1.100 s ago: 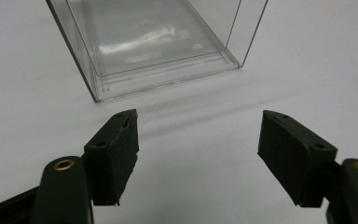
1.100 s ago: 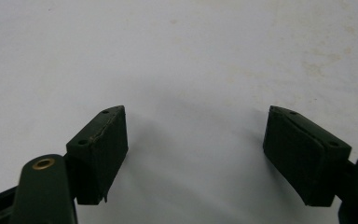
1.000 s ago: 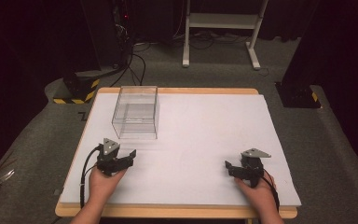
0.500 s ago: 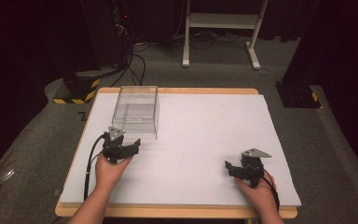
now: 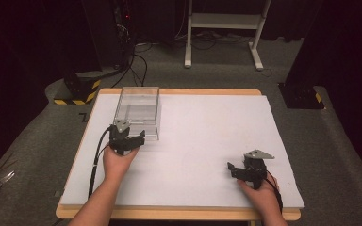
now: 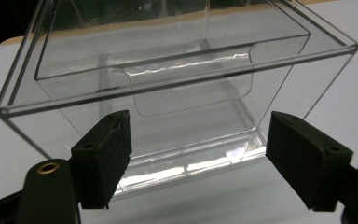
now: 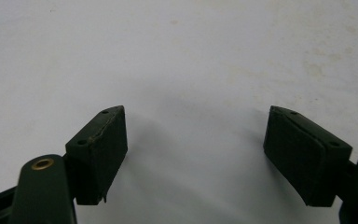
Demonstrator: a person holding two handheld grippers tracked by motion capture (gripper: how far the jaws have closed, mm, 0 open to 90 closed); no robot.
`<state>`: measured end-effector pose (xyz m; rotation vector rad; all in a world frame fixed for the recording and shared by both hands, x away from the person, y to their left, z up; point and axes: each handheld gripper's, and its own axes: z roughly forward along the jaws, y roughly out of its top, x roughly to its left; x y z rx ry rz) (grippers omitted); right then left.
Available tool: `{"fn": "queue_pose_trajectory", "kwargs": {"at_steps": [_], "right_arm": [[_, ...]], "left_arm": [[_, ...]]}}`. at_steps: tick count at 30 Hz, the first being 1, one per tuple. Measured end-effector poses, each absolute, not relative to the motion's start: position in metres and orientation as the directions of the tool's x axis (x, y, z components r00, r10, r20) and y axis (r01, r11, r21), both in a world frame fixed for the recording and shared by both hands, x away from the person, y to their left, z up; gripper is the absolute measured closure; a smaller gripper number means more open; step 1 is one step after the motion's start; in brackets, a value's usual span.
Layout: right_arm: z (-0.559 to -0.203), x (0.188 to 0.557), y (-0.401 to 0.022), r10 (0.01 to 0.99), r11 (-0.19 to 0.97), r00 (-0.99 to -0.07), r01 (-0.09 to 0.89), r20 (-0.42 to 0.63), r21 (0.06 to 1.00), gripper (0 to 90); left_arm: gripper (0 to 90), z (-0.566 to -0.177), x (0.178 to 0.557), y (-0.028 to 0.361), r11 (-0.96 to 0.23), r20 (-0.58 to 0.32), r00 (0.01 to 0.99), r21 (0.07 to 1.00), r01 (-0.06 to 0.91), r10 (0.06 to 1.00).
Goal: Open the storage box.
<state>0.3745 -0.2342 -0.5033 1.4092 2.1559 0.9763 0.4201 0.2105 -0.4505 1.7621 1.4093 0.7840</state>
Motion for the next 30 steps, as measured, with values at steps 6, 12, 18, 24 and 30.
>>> {"fn": "queue_pose_trajectory", "kwargs": {"at_steps": [6,12,18,24,30], "right_arm": [[-0.503,0.375,-0.234,0.905,0.254,-0.423,0.635,0.054,0.729,21.3],[-0.503,0.375,-0.234,0.905,0.253,-0.422,0.636,0.054,0.729,21.3],[-0.503,0.375,-0.234,0.905,0.253,-0.422,0.637,0.055,0.728,21.3],[-0.503,0.375,-0.234,0.905,0.253,-0.422,0.637,0.055,0.728,21.3],[-0.503,0.375,-0.234,0.905,0.252,-0.422,0.637,0.056,0.728,21.3]], "left_arm": [[23.6,-0.452,0.428,0.206,-0.098,0.005,0.179,0.851,0.516,0.984],[24.5,-0.455,0.433,0.206,-0.071,-0.006,0.144,0.851,0.521,0.99],[25.5,-0.455,0.432,0.202,-0.076,0.006,0.135,0.854,0.515,0.991],[31.1,-0.453,0.431,0.199,-0.063,0.011,0.106,0.862,0.503,0.994],[32.5,-0.453,0.431,0.197,-0.069,0.021,0.1,0.862,0.501,0.995]]}}
